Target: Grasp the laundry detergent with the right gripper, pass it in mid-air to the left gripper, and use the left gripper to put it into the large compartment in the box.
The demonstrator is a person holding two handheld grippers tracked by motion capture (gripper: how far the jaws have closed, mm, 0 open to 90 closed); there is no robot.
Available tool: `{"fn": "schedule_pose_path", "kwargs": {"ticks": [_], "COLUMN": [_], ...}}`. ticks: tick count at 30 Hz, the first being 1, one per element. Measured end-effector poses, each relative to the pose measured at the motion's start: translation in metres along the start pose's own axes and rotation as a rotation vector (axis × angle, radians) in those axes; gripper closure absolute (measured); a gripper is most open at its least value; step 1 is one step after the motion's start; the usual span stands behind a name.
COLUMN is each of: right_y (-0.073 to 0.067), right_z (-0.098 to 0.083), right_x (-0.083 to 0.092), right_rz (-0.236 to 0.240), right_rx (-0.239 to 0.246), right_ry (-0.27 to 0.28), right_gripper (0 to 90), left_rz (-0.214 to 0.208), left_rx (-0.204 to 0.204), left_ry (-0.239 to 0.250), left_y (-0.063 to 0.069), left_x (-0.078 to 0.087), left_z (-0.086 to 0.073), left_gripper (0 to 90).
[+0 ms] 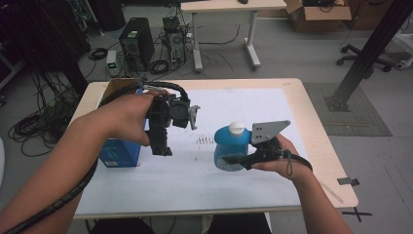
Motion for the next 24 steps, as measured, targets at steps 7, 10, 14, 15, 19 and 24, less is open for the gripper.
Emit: {"fn": "schedule_pose_path", "kwargs": {"ticks": [7, 10, 14, 15, 19, 24], "right_y": [-0.004, -0.005, -0.008, -0.009, -0.011, -0.016], "right_z": [-0.005, -0.005, -0.004, -0.003, -0.002, 0.0], "right_x": [-0.017, -0.021, -0.032, -0.034, -0.041, -0.051], "right_rz": [0.029, 0.033, 0.044, 0.046, 0.049, 0.068], "right_rx": [-0.022, -0.025, -0.027, -0.026, -0.022, -0.021], "right_ry": [0.01, 0.016, 0.017, 0.017, 0.021, 0.025], "right_gripper": [45.4, 45.4, 45.4, 45.4, 45.3, 45.4], "left_rz": [-0.005, -0.008, -0.015, -0.015, -0.02, -0.039], "left_rx": [0.0, 0.002, -0.001, -0.001, 0.0, 0.004], "left_ry": [-0.005, -0.005, -0.004, -0.004, -0.002, 0.011], "left_y": [0.0, 0.0, 0.0, 0.0, 0.0, -0.001], "left_x": [-0.002, -0.003, -0.005, -0.005, -0.007, -0.01], "left_z": [0.001, 0.002, 0.004, 0.005, 0.006, 0.009], "left_gripper": [0.6, 0.6, 0.5, 0.4, 0.4, 0.4]}}
Point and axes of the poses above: each handheld gripper's, and its own axes: x roughly backward along the jaws, z roughly out of its top, y roughly to its right, the point moved 3 cm from there along -x, roughly forward along the jaws, and after that the axes turned 10 degrees about -z, right-handed, at the moved point
